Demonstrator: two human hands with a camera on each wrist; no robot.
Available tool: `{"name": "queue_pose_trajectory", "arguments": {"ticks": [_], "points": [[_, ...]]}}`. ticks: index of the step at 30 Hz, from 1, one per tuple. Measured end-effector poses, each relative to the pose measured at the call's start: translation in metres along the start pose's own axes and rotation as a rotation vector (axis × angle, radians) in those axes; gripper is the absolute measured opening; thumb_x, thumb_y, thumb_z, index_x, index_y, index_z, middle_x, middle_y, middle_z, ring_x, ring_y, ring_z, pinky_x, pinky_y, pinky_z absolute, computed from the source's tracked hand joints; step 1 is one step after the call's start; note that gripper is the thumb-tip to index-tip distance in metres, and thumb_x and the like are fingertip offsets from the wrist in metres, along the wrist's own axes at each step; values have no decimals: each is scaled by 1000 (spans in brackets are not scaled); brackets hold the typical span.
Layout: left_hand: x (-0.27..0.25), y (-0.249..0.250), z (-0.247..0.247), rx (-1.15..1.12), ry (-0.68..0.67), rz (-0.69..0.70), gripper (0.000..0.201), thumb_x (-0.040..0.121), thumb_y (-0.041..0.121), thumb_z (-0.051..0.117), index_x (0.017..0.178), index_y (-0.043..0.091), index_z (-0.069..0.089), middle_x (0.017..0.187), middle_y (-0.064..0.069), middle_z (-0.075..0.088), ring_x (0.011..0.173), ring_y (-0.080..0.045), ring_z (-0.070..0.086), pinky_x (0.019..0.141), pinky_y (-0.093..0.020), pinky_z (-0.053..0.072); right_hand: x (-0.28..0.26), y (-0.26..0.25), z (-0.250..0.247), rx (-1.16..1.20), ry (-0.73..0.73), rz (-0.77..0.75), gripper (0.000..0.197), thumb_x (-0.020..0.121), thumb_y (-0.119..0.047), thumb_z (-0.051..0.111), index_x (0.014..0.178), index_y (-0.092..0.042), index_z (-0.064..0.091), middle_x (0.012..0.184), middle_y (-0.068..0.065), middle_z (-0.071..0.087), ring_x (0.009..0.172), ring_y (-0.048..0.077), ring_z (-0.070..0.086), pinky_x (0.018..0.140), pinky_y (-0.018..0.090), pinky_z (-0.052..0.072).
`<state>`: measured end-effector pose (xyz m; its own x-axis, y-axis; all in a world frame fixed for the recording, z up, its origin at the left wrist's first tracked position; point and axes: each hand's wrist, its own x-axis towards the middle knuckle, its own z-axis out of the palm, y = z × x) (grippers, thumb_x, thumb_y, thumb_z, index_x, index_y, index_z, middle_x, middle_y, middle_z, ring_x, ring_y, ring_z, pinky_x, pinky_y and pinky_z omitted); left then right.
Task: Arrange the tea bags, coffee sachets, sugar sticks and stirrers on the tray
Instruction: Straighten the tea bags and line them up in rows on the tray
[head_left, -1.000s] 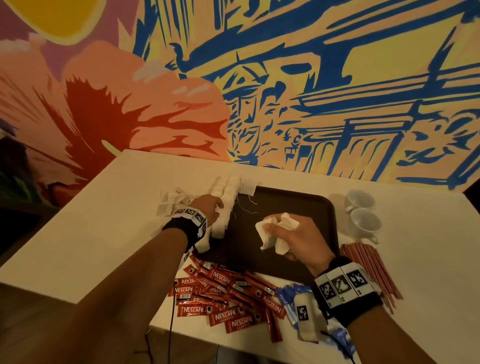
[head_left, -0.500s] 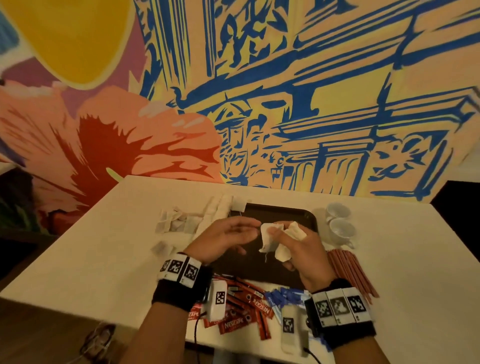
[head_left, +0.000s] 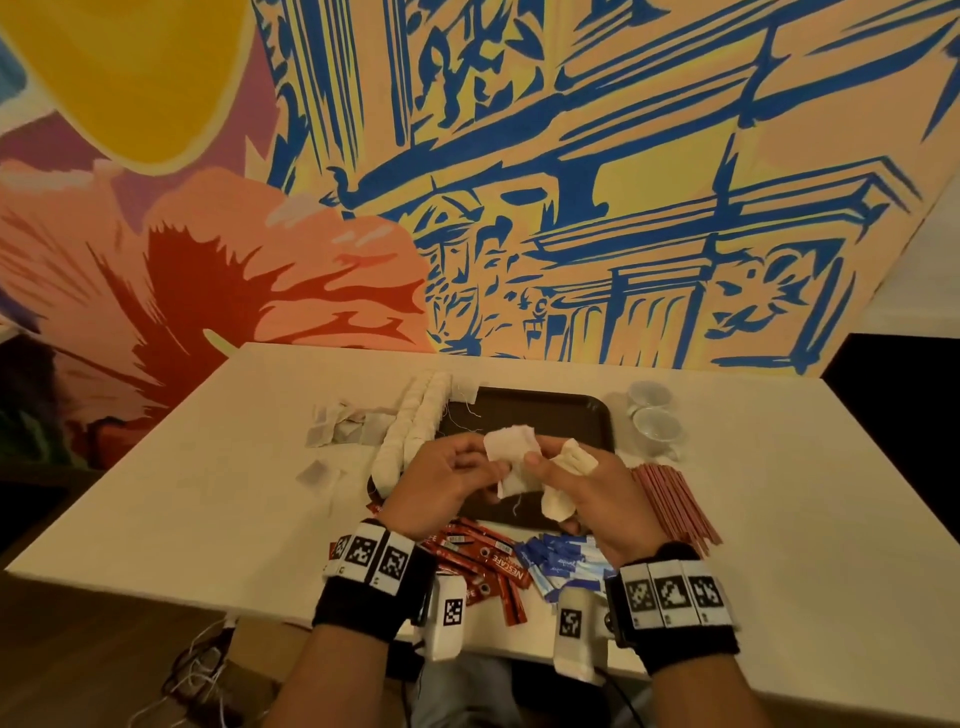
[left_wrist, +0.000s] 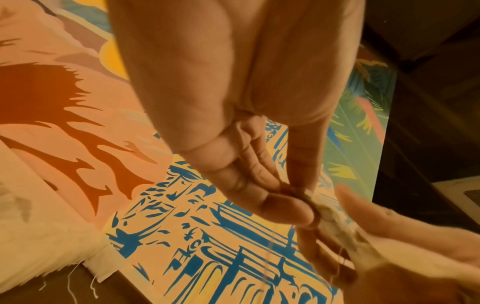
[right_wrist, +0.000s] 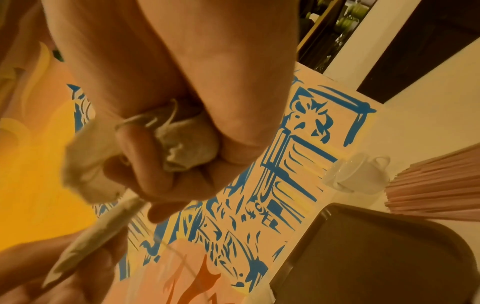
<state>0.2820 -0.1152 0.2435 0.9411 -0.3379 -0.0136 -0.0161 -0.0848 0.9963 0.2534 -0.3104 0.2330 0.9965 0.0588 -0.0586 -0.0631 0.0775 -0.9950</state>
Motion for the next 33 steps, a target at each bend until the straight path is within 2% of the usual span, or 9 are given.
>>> {"name": "queue_pose_trajectory", "arguments": {"ticks": [4,9,14,19,23,25,28,31,33], "points": [[0,-2,-2,-53,14,-12,23,91,9,69,113,4,67,90,-13,75,77,-24,69,73,-29,58,-5,3,-3,-113,-34,15,23,87,-31,78,107,-20,76,64,4,64,50,14,55,41,24,40],[-1,-4,0,-75,1,-5,26,89,16,72,112,5,68,99,-15,75,88,-28,71,78,-33,59,-6,4,-1,-189,3,-54,12,89,-20,78,96,-10,76,60,-3,65,52,8,57,45,18,43],[9,2,-3,111,-8,93,16,91,17,71,106,12,74,98,-3,76,93,-18,71,82,-27,56,-9,0,-2,-221,-48,-95,14,90,-22,75,95,-9,76,64,-5,68,57,3,60,51,14,44],[23,11,-10,170,-55,111,15,92,19,69,102,11,76,95,-4,76,88,-19,71,80,-32,58,-7,1,-5,-224,-33,-109,16,89,-23,77,93,-8,75,65,-3,68,59,7,62,54,18,46],[34,18,-16,255,-90,132,16,94,19,68,103,8,75,95,-7,76,90,-24,71,81,-34,57,0,-3,-5,-224,-28,-100,15,90,-22,76,97,-8,76,62,-6,68,53,3,58,48,14,42],[41,21,-23,288,-43,141,18,94,20,68,103,7,76,95,-6,76,86,-20,71,76,-29,56,5,-5,-6,-179,7,-65,16,93,-24,73,99,-10,77,69,0,71,49,4,56,42,17,39],[60,26,-41,321,64,168,17,93,25,68,100,11,77,93,-3,75,70,-9,61,58,-23,49,15,-4,-10,-131,84,17,26,95,-36,69,99,-12,77,84,9,74,49,9,55,39,22,36],[87,25,-61,311,182,167,14,92,25,70,97,14,77,79,13,72,60,5,53,57,-14,40,26,0,-14,-103,132,78,36,97,-46,63,96,-13,77,78,7,72,47,11,52,38,22,34],[109,21,-74,368,238,153,15,93,27,69,97,14,77,70,19,67,55,8,52,55,-11,37,35,3,-17,-108,158,115,39,96,-50,60,92,-16,77,72,9,69,47,14,50,41,23,34]]}}
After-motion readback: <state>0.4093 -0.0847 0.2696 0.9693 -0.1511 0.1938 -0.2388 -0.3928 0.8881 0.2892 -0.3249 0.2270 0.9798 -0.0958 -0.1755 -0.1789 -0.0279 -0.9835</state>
